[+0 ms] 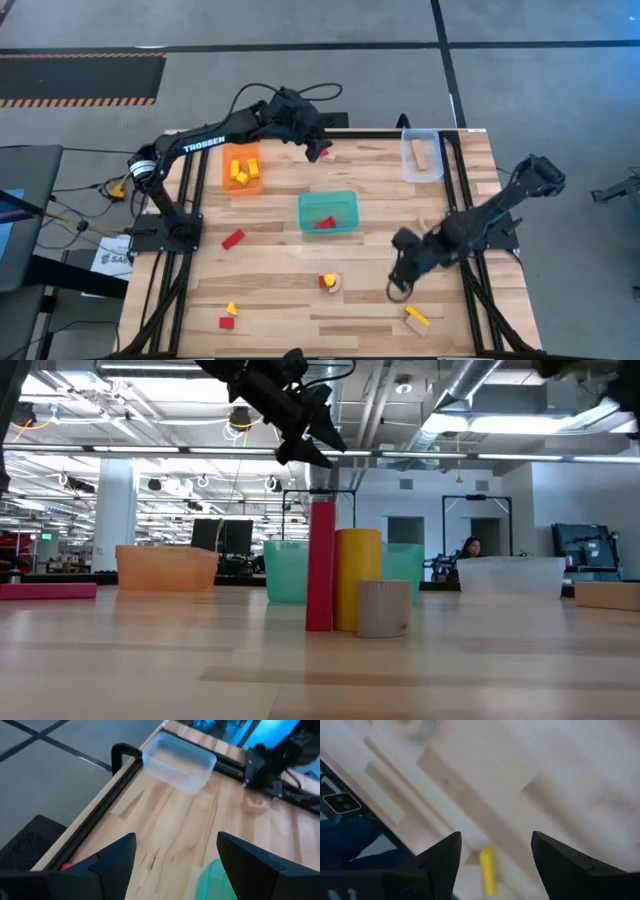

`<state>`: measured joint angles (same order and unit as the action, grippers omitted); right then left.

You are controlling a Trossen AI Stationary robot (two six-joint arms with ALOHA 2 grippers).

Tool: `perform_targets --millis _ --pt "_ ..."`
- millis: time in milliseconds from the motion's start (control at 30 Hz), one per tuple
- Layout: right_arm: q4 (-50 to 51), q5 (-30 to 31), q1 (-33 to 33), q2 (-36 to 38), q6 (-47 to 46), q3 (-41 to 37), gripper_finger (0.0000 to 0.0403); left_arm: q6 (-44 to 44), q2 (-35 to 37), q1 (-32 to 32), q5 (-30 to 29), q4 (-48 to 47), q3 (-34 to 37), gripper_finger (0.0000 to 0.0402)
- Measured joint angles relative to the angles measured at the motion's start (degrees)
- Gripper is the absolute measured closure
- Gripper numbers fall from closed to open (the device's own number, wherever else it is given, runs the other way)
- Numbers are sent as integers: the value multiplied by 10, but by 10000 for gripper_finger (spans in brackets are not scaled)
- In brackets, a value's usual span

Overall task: Sort & place blocks by color
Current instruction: Put the brown block into the transparent bin

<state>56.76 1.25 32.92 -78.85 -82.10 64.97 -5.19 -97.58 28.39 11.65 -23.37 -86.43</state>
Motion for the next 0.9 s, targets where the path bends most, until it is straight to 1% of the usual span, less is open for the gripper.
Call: perform_targets --millis 67,200,300,367,467,600,700,833,900 --pt "-22 -18 22 -25 -42 0 139 17 0 -7 0 3 1 136" --pt "-78 -95 38 -70 -116 0 139 37 0 -19 3 13 4 136" --pt "-127 -122 48 -106 -189 0 139 41 0 -21 24 23 4 136" --pt "-151 -143 55 -126 -211 0 139 41 0 -21 32 22 4 136" --pt "-165 -173 62 -153 -227 0 139 39 0 -21 36 23 4 136" --pt "-166 -189 64 -172 -229 0 139 38 0 -21 36 17 4 136" --pt "-140 -181 66 -171 -221 0 139 35 0 -21 36 14 4 136" --pt "-77 -168 60 -172 -203 0 139 30 0 -21 36 12 4 136" --pt "-78 -167 59 -175 -188 0 139 30 0 -21 36 10 4 136"
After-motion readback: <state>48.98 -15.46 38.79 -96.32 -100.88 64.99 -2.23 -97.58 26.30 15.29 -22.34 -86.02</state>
